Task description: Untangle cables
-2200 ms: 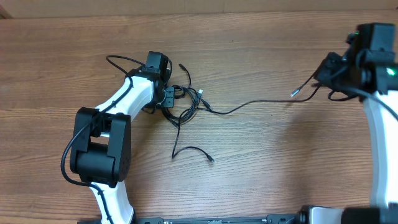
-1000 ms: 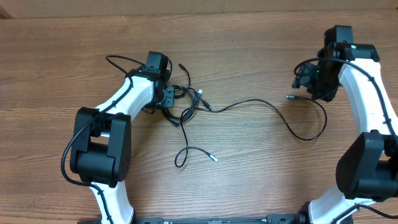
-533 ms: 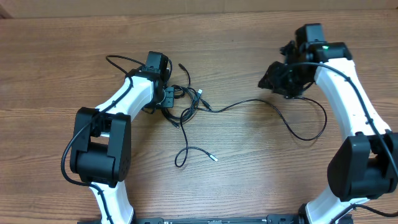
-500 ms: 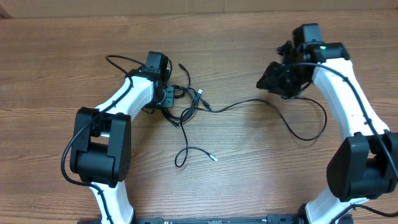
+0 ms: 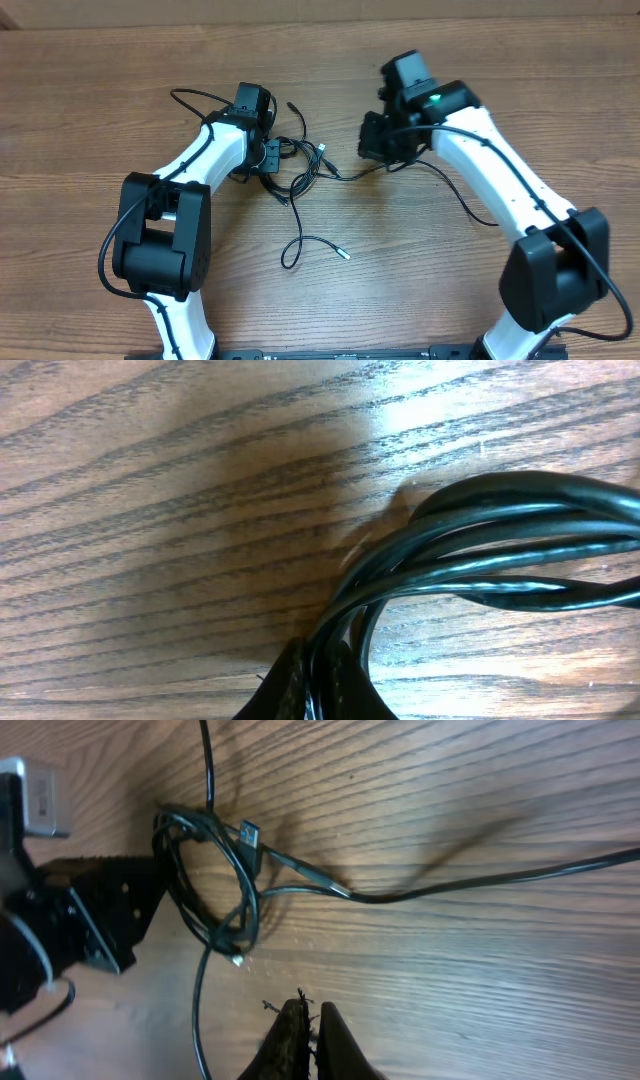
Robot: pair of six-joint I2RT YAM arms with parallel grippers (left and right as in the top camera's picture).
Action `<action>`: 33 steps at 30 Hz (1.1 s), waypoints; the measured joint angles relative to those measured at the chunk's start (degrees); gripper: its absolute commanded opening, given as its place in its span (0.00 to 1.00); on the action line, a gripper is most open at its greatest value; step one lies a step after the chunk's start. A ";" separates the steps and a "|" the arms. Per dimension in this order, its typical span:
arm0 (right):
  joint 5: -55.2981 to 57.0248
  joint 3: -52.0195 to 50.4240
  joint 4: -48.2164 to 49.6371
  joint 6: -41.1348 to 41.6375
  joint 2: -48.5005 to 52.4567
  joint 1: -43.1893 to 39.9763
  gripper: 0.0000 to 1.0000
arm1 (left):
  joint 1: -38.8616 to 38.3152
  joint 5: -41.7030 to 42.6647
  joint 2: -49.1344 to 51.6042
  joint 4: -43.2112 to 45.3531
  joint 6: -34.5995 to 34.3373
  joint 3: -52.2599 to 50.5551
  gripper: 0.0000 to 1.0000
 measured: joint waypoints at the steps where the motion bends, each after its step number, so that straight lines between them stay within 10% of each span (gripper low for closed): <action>1: 0.94 0.00 0.68 1.51 0.44 0.87 0.04 | 0.00 -0.02 0.00 0.02 -0.02 0.00 0.11; 33: 12.76 0.00 9.07 24.06 14.69 9.90 0.15 | 0.02 -0.44 0.00 0.04 -0.20 -0.04 0.10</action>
